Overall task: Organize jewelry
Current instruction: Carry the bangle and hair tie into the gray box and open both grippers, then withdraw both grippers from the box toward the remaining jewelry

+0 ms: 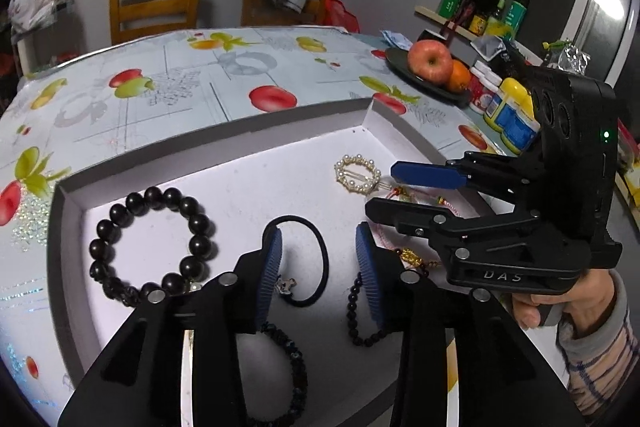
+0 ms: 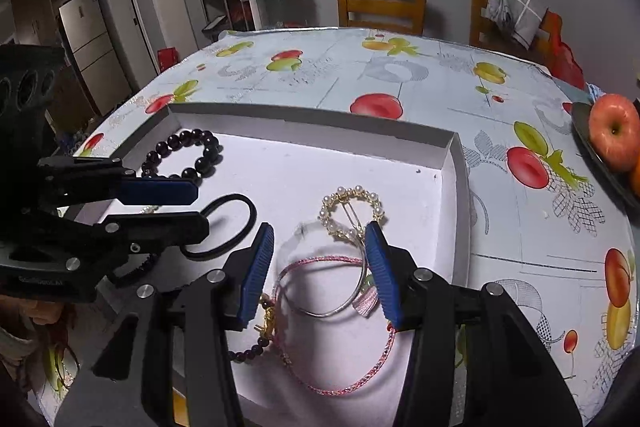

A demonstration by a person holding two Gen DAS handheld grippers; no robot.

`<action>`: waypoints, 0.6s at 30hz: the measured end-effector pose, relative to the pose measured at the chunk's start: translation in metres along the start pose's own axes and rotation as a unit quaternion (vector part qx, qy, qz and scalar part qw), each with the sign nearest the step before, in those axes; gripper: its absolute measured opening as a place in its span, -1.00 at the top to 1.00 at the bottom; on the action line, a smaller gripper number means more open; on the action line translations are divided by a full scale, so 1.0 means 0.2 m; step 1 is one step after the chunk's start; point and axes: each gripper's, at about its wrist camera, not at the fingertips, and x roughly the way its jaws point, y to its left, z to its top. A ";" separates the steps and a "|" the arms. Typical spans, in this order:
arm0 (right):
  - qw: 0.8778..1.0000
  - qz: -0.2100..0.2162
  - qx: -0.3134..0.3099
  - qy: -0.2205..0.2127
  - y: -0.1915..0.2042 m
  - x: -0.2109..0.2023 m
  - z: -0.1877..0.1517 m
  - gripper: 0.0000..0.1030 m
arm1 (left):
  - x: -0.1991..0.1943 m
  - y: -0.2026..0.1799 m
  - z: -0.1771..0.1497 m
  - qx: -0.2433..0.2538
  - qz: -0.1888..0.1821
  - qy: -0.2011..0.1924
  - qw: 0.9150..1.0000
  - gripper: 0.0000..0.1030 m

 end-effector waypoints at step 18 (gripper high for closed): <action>0.997 -0.013 0.020 -0.068 -0.04 -0.15 -0.03 -0.23 | -0.23 0.05 -0.02 -0.018 0.032 -0.067 0.997 -0.53</action>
